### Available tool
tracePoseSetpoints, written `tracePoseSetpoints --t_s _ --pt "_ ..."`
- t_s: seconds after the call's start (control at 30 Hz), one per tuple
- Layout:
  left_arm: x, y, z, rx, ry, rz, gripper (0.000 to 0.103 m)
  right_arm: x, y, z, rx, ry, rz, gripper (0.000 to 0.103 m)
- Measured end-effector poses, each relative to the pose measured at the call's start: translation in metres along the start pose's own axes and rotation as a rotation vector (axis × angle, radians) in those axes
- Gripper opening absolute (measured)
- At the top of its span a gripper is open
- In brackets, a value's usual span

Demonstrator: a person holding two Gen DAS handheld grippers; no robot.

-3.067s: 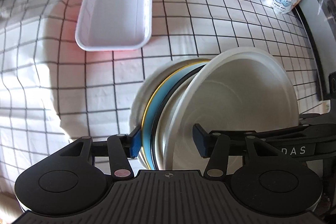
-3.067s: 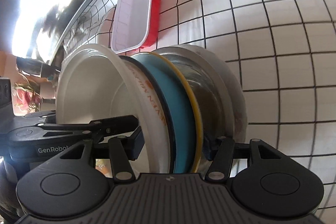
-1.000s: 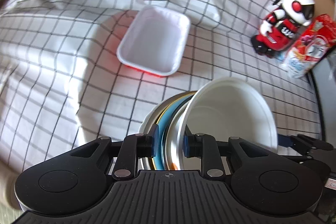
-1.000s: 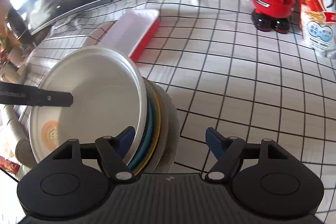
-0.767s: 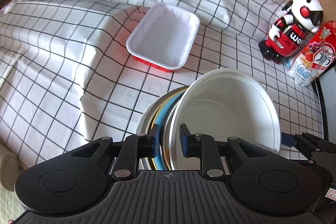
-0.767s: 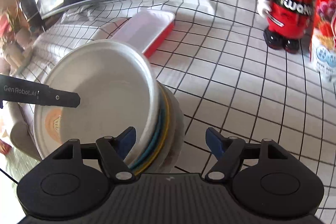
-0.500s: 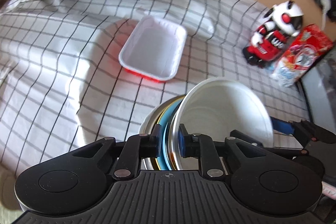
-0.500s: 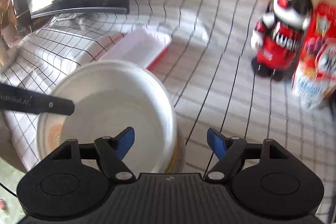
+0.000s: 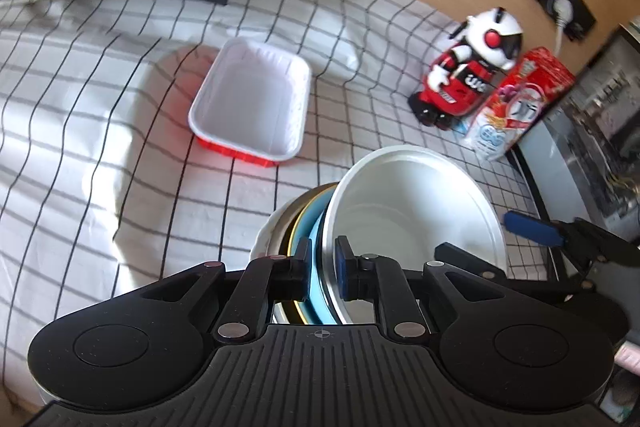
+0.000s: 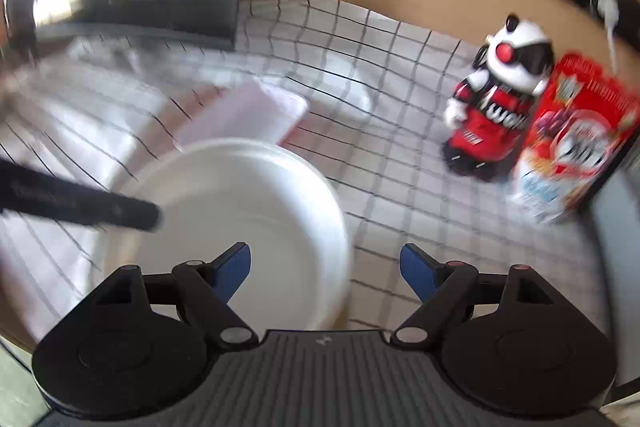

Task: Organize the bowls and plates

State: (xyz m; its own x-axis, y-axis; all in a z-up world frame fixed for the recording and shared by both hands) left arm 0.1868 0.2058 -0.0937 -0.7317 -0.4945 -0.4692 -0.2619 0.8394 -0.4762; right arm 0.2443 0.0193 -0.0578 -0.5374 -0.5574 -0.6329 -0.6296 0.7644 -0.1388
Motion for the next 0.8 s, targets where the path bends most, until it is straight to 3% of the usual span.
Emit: tracePoseSetpoints --t_s 0.13,0.2,0.27,0.37,0.57,0.67,0.7,0.73,0.8 --pt "-0.001 0.0 -0.004 0.012 -0.042 0.043 0.014 0.007 -0.01 -0.008 -0.055 -0.024 0.098 0.083" --pt "-0.004 -0.001 -0.004 0.0 -0.038 0.069 0.019 0.012 -0.017 -0.014 -0.065 -0.061 0.125 0.083" --pt "-0.004 -0.001 -0.005 -0.021 -0.038 0.081 0.026 0.015 -0.024 -0.008 -0.057 -0.042 0.174 0.083" --pt "-0.001 0.0 -0.011 -0.024 -0.056 0.061 0.027 0.015 -0.029 0.007 -0.097 0.018 0.209 0.083" --pt "0.001 0.0 -0.017 -0.042 -0.059 -0.02 0.026 0.006 -0.029 0.002 -0.093 0.009 0.199 0.082" --pt "0.003 -0.003 -0.014 -0.075 -0.055 -0.016 0.026 0.002 -0.029 0.003 -0.081 0.024 0.18 0.065" --pt "0.003 -0.005 -0.014 -0.084 -0.057 -0.009 0.026 0.002 -0.028 0.005 -0.084 0.038 0.173 0.05" --pt "0.003 -0.006 -0.015 -0.092 -0.059 -0.002 0.026 0.002 -0.028 0.007 -0.091 0.056 0.17 0.043" --pt "0.002 -0.01 -0.017 -0.108 -0.069 0.018 0.026 0.002 -0.03 0.011 -0.119 0.072 0.186 0.042"
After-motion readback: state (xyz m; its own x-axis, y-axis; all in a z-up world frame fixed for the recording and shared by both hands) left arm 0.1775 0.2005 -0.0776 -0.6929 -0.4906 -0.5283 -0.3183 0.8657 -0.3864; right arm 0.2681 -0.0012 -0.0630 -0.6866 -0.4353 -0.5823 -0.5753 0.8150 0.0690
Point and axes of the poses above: each gripper's, at about its wrist camera, not at the fingertips, and z roughly the way its jaws point, y to its left, x to its underside, the point moved 2 cm from there along z, roughly the way its jaws point, and after that the axes turned 9 degrees about -z, right-handed, at the moved point
